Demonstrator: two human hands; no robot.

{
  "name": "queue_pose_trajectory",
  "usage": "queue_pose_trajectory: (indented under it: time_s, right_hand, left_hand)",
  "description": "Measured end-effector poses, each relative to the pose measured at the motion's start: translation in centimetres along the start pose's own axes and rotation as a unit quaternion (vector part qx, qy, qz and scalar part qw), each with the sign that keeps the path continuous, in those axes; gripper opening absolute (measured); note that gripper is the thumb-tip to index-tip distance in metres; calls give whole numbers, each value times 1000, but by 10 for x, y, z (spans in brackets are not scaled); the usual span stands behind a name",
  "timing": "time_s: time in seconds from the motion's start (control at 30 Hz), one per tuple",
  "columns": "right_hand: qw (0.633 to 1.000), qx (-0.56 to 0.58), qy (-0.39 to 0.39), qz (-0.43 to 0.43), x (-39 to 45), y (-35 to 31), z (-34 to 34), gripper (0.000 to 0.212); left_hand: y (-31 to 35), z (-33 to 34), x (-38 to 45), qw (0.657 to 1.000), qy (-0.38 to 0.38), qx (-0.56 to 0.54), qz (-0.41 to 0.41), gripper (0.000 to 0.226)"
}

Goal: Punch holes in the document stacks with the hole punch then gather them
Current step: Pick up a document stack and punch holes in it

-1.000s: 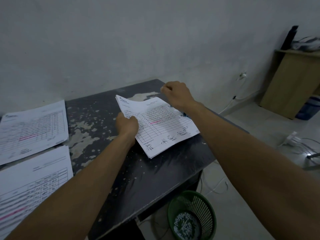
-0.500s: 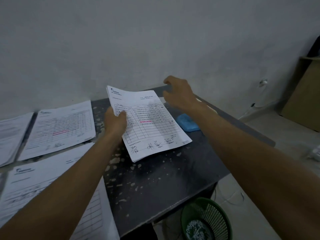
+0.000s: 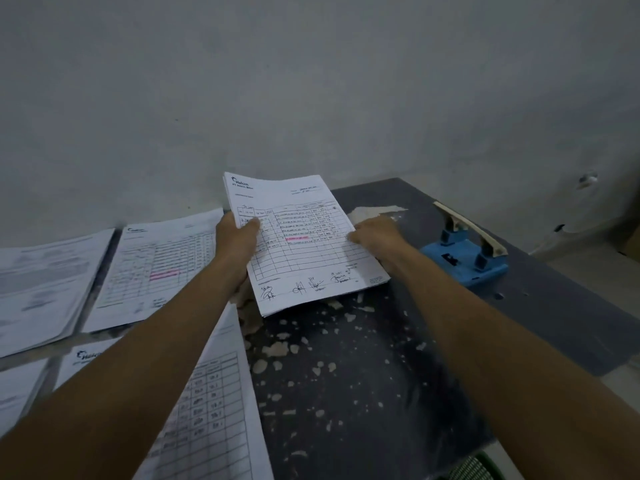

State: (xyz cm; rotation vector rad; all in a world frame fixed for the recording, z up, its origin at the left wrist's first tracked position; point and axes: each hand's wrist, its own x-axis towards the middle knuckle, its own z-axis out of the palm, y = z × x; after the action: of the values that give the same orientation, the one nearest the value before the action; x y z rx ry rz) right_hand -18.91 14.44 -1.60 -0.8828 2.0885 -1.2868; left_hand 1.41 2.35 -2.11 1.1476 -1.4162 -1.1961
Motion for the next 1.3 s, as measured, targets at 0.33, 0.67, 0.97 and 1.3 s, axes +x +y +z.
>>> queue_pose_trajectory:
  time_s: [0.33, 0.67, 0.97, 1.3]
  right_hand:
    - [987, -124, 78, -60, 38, -1, 30, 33]
    - [974, -190, 89, -81, 56, -13, 48, 11]
    - [966, -214, 107, -95, 63, -11, 54, 40]
    - [950, -219, 114, -192, 39, -31, 67, 12]
  left_hand:
    - [-11, 18, 57, 958, -78, 270, 54, 19]
    - [0, 17, 82, 879, -20, 469, 87, 4]
    - [-4, 15, 99, 846, 7, 520, 119, 16]
    - [14, -6, 78, 817, 19, 543, 192, 33]
